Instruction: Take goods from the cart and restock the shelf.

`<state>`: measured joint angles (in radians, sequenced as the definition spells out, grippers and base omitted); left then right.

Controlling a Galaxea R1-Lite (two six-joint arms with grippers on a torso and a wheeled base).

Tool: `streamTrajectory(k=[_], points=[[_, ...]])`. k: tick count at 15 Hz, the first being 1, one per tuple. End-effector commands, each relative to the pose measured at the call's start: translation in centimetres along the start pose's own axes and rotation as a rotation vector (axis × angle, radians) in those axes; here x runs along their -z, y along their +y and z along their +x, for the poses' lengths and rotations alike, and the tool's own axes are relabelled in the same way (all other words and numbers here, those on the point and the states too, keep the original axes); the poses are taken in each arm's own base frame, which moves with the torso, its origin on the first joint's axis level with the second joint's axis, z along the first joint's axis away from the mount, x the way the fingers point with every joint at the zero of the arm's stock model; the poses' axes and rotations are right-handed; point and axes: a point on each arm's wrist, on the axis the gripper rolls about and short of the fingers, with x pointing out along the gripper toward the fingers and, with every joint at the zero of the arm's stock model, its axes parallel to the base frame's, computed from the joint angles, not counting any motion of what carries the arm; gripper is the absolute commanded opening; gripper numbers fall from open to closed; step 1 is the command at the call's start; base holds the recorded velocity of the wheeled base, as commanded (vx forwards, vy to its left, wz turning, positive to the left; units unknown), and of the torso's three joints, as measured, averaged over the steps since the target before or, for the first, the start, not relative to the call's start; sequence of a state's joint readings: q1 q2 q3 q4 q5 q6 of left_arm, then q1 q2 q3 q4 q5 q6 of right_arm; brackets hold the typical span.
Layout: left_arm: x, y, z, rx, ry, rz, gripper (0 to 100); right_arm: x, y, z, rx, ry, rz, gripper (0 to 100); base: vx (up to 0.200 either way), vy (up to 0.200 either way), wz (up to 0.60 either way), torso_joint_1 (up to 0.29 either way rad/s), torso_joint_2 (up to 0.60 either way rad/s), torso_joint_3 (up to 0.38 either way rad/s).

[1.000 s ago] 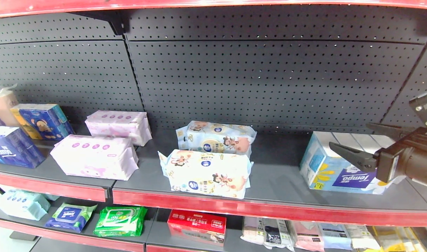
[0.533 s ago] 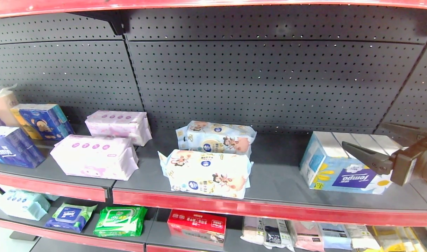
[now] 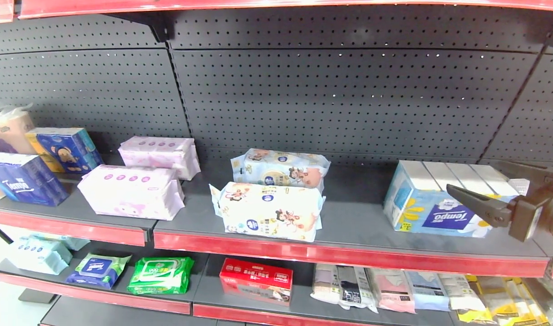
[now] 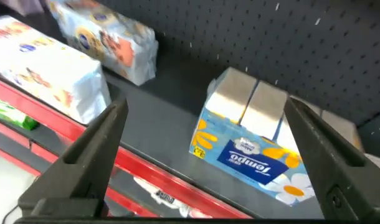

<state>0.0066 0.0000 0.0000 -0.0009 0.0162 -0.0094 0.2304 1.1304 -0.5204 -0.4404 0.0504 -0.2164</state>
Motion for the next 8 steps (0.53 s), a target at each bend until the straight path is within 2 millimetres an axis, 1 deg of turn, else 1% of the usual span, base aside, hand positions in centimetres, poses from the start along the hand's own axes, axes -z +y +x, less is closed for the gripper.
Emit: streamTrajectory(k=[1,5,7,8], points=[[-0.01,0.00,0.00,0.000,-0.001,-0.001,100,0.11,0.03,0.22,-0.003,0.008,0.000,100,0.000,0.000,0.60,0.012,0.01,-0.002],[-0.01,0.00,0.00,0.000,-0.001,-0.001,100,0.05,-0.20,0.36,-0.005,0.007,-0.005,100,0.000,0.000,0.00,0.000,0.00,0.000],[-0.01,0.00,0.00,0.000,-0.001,-0.001,100,0.06,-0.07,0.69,-0.080,0.000,0.000,100,0.000,0.000,0.00,0.000,0.00,0.000],[-0.01,0.00,0.00,0.000,-0.001,-0.001,100,0.48,0.07,1.20,-0.154,0.012,0.012,100,0.000,0.000,0.00,0.000,0.00,0.000]])
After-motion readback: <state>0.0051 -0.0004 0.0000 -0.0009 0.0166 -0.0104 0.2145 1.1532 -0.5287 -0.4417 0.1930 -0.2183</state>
